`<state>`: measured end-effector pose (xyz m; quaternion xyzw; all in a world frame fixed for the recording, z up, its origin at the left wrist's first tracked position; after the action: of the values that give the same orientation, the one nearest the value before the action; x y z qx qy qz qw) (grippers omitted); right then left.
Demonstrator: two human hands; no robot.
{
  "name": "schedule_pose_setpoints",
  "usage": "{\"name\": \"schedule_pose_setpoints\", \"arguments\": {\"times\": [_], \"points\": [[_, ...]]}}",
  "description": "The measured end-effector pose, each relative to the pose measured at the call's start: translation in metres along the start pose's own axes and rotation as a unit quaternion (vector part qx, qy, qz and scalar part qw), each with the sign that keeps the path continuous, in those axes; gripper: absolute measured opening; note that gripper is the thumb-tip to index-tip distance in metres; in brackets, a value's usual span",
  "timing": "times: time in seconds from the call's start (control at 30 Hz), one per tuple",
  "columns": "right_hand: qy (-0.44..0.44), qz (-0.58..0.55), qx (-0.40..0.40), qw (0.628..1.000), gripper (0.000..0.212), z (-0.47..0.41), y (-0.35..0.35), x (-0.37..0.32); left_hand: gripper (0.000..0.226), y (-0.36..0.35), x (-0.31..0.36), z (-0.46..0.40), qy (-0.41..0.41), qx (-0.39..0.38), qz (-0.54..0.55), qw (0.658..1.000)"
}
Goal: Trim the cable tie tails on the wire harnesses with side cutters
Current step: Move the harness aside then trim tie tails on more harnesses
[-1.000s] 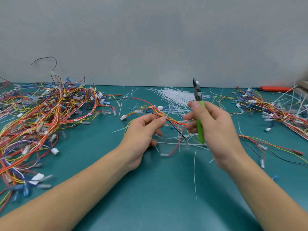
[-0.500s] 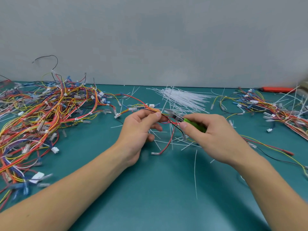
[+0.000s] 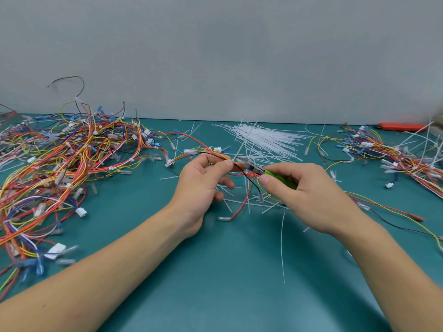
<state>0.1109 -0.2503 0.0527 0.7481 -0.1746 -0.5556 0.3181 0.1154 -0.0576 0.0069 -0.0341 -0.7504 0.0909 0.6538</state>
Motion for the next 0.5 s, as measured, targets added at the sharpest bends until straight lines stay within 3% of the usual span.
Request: {"name": "schedule_pose_setpoints", "arguments": {"times": [0.5], "points": [[-0.035,-0.045,-0.042,0.998,0.026,0.0000,-0.0009,0.0019,0.009,-0.0045,0.0050,0.0039,-0.034,-0.026,-0.021,0.999]]}}
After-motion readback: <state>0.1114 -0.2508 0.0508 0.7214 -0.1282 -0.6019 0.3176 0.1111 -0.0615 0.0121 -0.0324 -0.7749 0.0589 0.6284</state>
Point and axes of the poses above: each hand's wrist, its own z-axis away from the middle knuckle, its own y-axis out of the back of the hand, x = y × z, the point moved 8 cm from there along -z, towards the middle knuckle, and after that the axes turned 6 degrees about -y, right-handed, at the moved point
